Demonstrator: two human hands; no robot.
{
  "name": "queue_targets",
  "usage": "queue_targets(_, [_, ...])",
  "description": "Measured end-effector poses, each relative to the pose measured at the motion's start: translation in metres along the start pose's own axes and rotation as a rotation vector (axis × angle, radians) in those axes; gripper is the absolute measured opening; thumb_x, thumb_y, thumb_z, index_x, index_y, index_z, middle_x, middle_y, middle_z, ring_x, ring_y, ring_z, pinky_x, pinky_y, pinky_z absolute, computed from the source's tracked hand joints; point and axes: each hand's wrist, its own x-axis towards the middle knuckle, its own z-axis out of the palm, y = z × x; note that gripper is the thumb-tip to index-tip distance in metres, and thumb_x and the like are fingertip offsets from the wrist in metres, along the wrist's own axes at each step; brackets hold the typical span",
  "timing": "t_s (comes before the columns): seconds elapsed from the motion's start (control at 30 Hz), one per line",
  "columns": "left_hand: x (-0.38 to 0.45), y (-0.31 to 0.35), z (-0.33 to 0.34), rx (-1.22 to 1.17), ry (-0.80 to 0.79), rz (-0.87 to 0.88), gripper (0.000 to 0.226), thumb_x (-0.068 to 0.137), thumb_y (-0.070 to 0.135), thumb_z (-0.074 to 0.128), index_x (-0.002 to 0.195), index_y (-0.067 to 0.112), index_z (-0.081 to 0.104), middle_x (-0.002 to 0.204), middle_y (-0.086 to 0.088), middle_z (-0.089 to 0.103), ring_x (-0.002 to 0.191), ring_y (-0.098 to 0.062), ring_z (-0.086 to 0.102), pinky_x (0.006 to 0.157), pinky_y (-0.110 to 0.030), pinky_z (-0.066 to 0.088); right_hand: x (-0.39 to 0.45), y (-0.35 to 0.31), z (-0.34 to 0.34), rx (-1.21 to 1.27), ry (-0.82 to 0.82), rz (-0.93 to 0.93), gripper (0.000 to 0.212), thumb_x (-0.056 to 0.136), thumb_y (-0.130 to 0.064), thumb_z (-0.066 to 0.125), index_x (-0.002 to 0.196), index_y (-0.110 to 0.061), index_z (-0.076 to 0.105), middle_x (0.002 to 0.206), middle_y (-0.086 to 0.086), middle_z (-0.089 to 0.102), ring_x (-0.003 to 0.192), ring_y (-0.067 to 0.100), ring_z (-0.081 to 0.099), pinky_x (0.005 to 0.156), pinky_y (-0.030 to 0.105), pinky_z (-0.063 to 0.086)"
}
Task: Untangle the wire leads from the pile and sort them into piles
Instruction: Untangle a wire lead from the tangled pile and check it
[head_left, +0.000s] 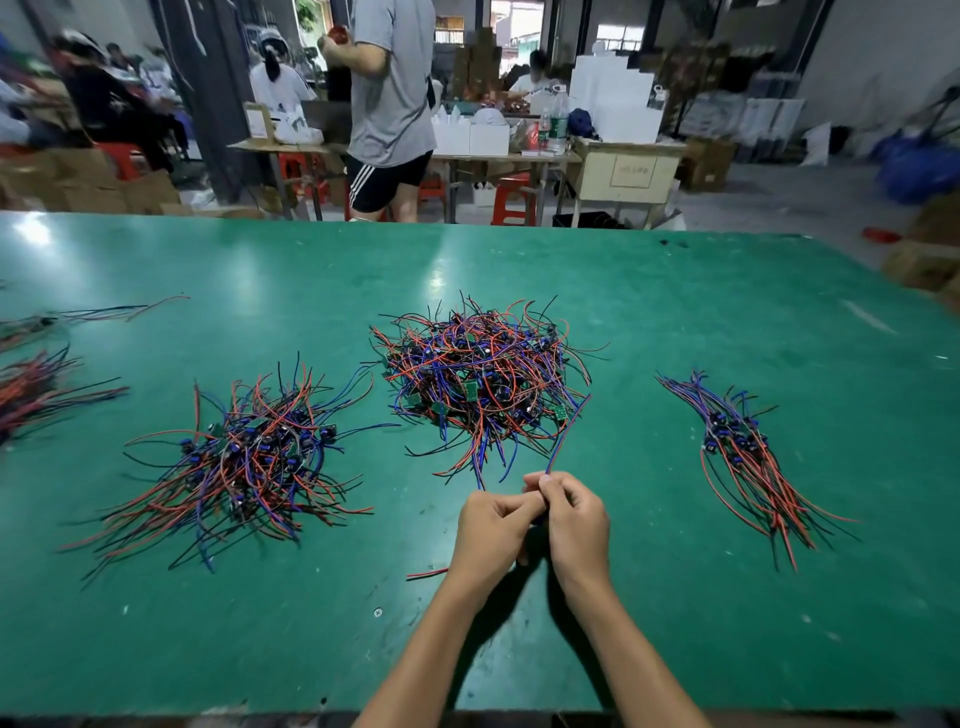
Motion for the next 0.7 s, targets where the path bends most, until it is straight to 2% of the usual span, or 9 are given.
queue_targets(0.1, [-0.001,0.001,0.003,0.018,0.008,-0.004,0.041,0.093,0.021,0.065,0.069,-0.011,0.064,0.054,-0.015,0.049,0.049,-0.016,0.037,0.051,-0.027,0.029,0.010,-0.007,0.005,-0.046,0.081,0.069,0.028,0.093,-0.017,0.057,0.072,-0.026,0.073,0.076,-0.014,0.073,0.076,0.008,0.067,0.077,0.035,0.053])
queue_targets(0.23, [-0.001,0.002,0.003,0.024,0.031,0.011,0.031,0.094,0.017,0.066,0.067,0.012,0.079,0.040,0.012,0.052,0.039,0.001,0.037,0.044,-0.019,0.030,0.026,-0.022,0.005,-0.039,0.090,0.155,0.022,0.086,-0.028,0.057,0.072,-0.033,0.073,0.074,-0.009,0.071,0.069,0.024,0.058,0.075,0.048,0.056])
queue_targets(0.33, [-0.002,0.002,0.005,-0.017,-0.014,0.008,0.028,0.094,0.018,0.066,0.072,0.022,0.083,0.059,0.007,0.072,0.053,0.004,0.059,0.053,-0.019,0.050,0.038,-0.033,0.002,-0.002,0.163,0.234,0.016,0.081,-0.027,0.061,0.070,-0.022,0.071,0.069,0.001,0.066,0.060,0.025,0.053,0.058,0.045,0.052])
queue_targets(0.4, [-0.003,0.003,0.007,-0.036,-0.028,-0.028,0.025,0.089,0.023,0.068,0.069,0.025,0.082,0.074,-0.003,0.078,0.075,-0.014,0.073,0.069,-0.030,0.059,0.048,-0.035,-0.002,0.060,0.178,0.307,0.017,0.082,-0.021,0.058,0.072,-0.017,0.071,0.079,0.002,0.070,0.056,0.021,0.050,0.046,0.031,0.045])
queue_targets(0.43, [-0.004,0.004,0.006,-0.042,-0.029,-0.043,0.022,0.086,0.025,0.069,0.068,0.023,0.082,0.076,-0.005,0.078,0.077,-0.022,0.075,0.067,-0.032,0.059,0.051,-0.036,-0.004,0.087,0.171,0.345,0.018,0.082,-0.020,0.057,0.073,-0.015,0.072,0.082,0.002,0.071,0.054,0.020,0.048,0.044,0.027,0.043])
queue_targets(0.5, [-0.005,0.004,0.005,-0.055,-0.040,-0.069,0.022,0.085,0.023,0.068,0.069,0.019,0.082,0.075,-0.007,0.077,0.077,-0.029,0.076,0.064,-0.034,0.059,0.055,-0.039,-0.010,0.124,0.141,0.422,0.020,0.083,-0.018,0.055,0.077,-0.013,0.073,0.083,0.003,0.072,0.052,0.018,0.045,0.044,0.023,0.041])
queue_targets(0.57, [-0.005,0.004,0.002,-0.048,-0.054,-0.074,0.023,0.087,0.018,0.068,0.068,0.016,0.081,0.070,-0.007,0.076,0.076,-0.025,0.077,0.061,-0.029,0.058,0.060,-0.044,-0.017,0.151,0.070,0.509,0.022,0.083,-0.019,0.053,0.081,-0.010,0.072,0.083,0.004,0.071,0.049,0.017,0.041,0.043,0.019,0.036])
queue_targets(0.63, [-0.007,0.007,0.000,-0.045,-0.078,-0.081,0.022,0.089,0.015,0.069,0.071,0.013,0.081,0.073,-0.008,0.077,0.063,-0.013,0.073,0.051,-0.017,0.049,0.064,-0.048,-0.026,0.188,-0.002,0.583,0.022,0.082,-0.020,0.051,0.081,-0.010,0.070,0.080,0.002,0.069,0.044,0.014,0.037,0.038,0.017,0.028])
queue_targets(0.7, [-0.009,0.010,-0.001,-0.052,-0.101,-0.088,0.021,0.091,0.013,0.067,0.076,0.009,0.081,0.079,-0.010,0.078,0.046,-0.002,0.059,0.046,-0.013,0.043,0.065,-0.050,-0.034,0.210,-0.077,0.597,0.022,0.083,-0.023,0.051,0.081,-0.011,0.070,0.079,0.001,0.070,0.044,0.013,0.038,0.038,0.016,0.028])
